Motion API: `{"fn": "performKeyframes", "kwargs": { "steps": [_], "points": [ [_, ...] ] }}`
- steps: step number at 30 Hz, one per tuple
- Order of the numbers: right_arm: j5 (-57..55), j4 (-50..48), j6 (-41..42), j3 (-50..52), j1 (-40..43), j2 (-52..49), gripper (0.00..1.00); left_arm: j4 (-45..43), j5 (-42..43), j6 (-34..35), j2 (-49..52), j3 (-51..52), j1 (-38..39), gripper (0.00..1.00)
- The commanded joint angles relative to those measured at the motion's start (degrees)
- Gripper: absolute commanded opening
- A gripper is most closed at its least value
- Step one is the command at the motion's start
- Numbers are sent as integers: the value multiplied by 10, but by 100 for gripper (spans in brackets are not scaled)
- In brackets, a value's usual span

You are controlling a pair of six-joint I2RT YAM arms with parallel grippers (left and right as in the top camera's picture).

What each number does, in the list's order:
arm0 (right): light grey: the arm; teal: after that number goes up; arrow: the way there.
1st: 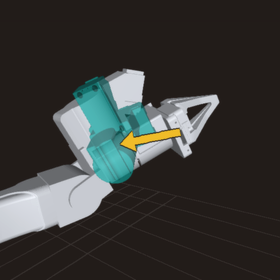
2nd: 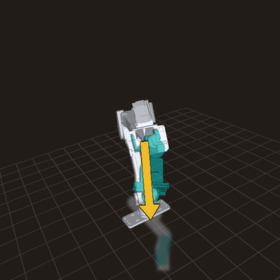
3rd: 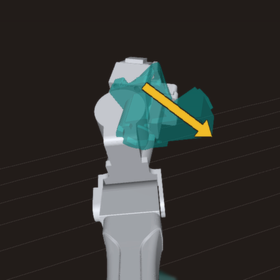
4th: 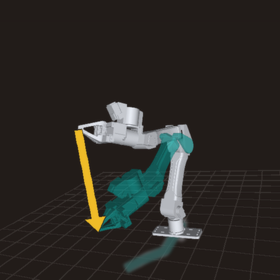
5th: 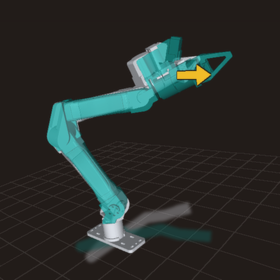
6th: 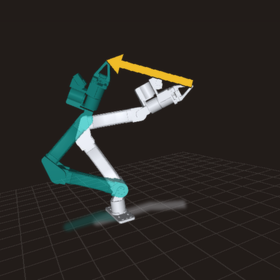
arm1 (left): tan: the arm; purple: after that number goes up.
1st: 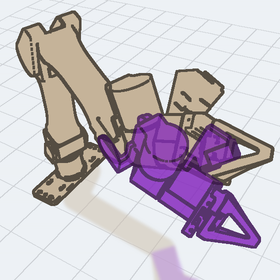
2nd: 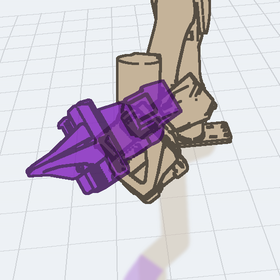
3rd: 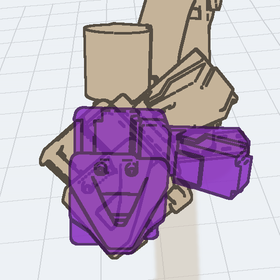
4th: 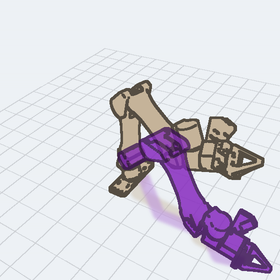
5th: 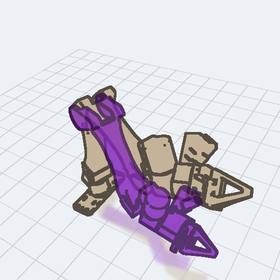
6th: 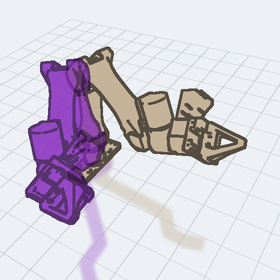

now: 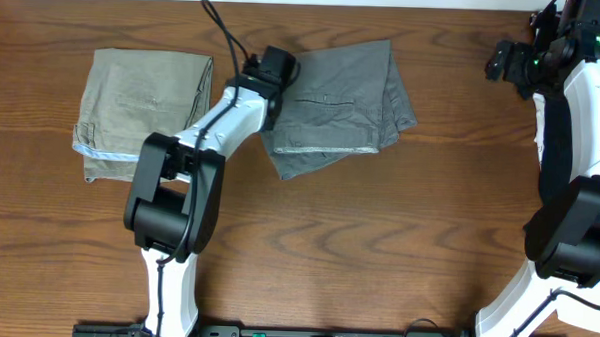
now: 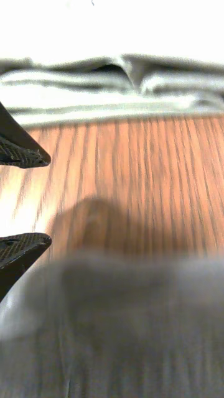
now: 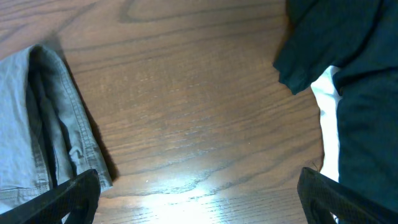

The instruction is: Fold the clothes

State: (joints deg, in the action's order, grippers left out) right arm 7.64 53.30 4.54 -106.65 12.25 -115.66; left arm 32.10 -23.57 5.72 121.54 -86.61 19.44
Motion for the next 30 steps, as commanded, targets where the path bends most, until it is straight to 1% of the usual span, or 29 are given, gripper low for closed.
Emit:
{"fn": "performKeyframes", "kwargs": {
  "steps": [1, 6, 9, 14, 20, 23, 27, 30],
  "points": [
    [-3, 1, 1, 5, 1, -5, 99, 6, -15, -1, -61, -23, 14, 36],
    [-3, 1, 1, 5, 1, -5, 99, 44, 39, 80, -137, -23, 19, 37],
    [-3, 1, 1, 5, 1, -5, 99, 70, 117, 114, -159, -23, 7, 37],
    [-3, 1, 1, 5, 1, -5, 99, 91, 297, 123, -148, -16, -19, 36],
    [11, 1, 10, 5, 1, -5, 99, 138, 367, 127, -123, 6, -32, 36],
    [45, 11, 10, 5, 0, -5, 99, 157, 415, 126, -119, 23, -31, 30],
    [75, 27, 11, 5, 0, -5, 99, 147, 490, 115, -118, 46, -31, 27],
    [93, 29, 12, 6, -3, -7, 99, 112, 526, 116, -118, 71, -30, 27]
  ]
}}
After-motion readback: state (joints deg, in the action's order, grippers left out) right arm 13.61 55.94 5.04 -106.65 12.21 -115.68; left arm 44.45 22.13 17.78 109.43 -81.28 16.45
